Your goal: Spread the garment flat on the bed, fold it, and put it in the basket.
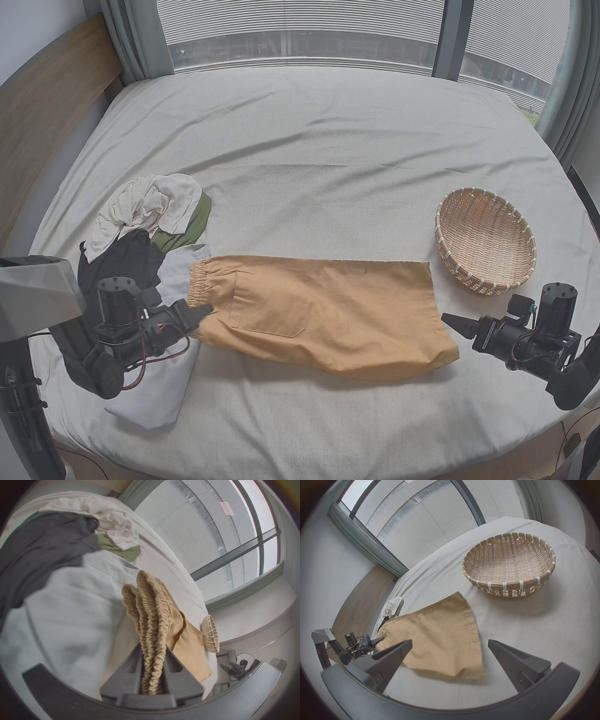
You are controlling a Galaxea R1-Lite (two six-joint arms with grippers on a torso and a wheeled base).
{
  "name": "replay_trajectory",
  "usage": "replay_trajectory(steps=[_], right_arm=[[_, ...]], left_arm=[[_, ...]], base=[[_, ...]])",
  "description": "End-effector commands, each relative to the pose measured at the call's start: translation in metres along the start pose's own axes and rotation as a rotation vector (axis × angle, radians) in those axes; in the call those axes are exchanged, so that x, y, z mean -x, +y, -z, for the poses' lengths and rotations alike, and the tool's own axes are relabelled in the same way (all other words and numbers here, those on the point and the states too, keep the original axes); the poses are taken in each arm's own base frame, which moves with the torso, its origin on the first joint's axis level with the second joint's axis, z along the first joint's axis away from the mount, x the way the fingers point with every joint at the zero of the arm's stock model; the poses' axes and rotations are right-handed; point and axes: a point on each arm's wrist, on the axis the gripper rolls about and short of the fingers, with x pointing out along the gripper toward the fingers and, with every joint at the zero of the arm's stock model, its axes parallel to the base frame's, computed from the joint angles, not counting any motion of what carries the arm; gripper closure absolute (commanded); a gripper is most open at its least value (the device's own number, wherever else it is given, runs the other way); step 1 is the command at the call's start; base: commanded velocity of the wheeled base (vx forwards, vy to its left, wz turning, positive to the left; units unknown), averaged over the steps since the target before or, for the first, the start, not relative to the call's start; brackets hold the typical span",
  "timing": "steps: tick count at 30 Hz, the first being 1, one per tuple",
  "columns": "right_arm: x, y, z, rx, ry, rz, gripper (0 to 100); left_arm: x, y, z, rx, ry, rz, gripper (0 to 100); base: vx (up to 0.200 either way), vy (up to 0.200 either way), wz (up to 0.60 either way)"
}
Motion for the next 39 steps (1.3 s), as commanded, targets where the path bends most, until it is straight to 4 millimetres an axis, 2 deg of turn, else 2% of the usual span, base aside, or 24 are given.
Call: replay_trajectory(steps=[1, 4, 6, 8, 16, 19, 21, 22, 25, 26, 28, 32, 35, 39], right_arm=[[-0.004, 0.001, -0.002, 0.002, -0.005, -0.009, 0], [-0.004, 0.001, -0.002, 0.0, -0.005, -0.009, 0], [-0.006, 0.0, 0.0, -0.005, 0.005, -0.005, 0], [-0.008, -0.001, 0.001, -0.006, 0.009, -0.003, 0], [-0.01, 0.003, 0.001, 0.001, 0.012, -0.016, 0], [-0.01, 0.004, 0.002, 0.002, 0.017, -0.022, 0], [-0.01, 0.005, 0.003, 0.002, 0.018, -0.023, 0], [-0.011, 0.007, 0.004, 0.003, 0.022, -0.03, 0], [-0.011, 0.009, 0.005, 0.004, 0.027, -0.038, 0], [-0.011, 0.01, 0.005, 0.004, 0.027, -0.041, 0], [-0.012, 0.01, 0.004, 0.004, 0.026, -0.041, 0], [-0.012, 0.01, 0.004, 0.002, 0.025, -0.042, 0], [-0.012, 0.01, 0.004, -0.009, 0.025, -0.042, 0], [-0.012, 0.011, 0.003, -0.013, 0.02, -0.046, 0]], left_arm=[[0.034, 0.01, -0.009, -0.016, -0.047, -0.056, 100], [0.044, 0.015, -0.009, -0.028, -0.05, -0.063, 100], [0.058, 0.02, -0.011, -0.02, -0.049, -0.058, 100], [0.062, 0.022, -0.013, -0.016, -0.057, -0.067, 100], [0.06, 0.024, -0.013, -0.069, -0.054, -0.074, 100], [0.051, 0.006, -0.008, -0.105, -0.029, -0.008, 100], [0.049, 0.002, -0.006, -0.113, -0.021, 0.007, 100], [0.04, -0.009, -0.003, -0.136, -0.006, 0.05, 100], [0.028, -0.023, -0.002, -0.164, -0.004, 0.097, 100], [0.019, -0.034, -0.002, -0.185, -0.001, 0.137, 100], [0.016, -0.039, -0.001, -0.193, -0.001, 0.155, 100], [-0.001, -0.074, 0.009, -0.243, 0.023, 0.274, 100], [-0.005, -0.086, 0.017, -0.257, 0.045, 0.315, 100], [-0.009, -0.094, 0.021, -0.259, 0.071, 0.32, 100]], base=[[0.0, 0.0, 0.0], [0.0, 0.0, 0.0], [0.0, 0.0, 0.0], [0.0, 0.0, 0.0], [0.0, 0.0, 0.0], [0.0, 0.0, 0.0], [0.0, 0.0, 0.0], [0.0, 0.0, 0.0], [0.0, 0.0, 0.0], [0.0, 0.0, 0.0], [0.0, 0.0, 0.0], [0.0, 0.0, 0.0], [0.0, 0.0, 0.0], [0.0, 0.0, 0.0]])
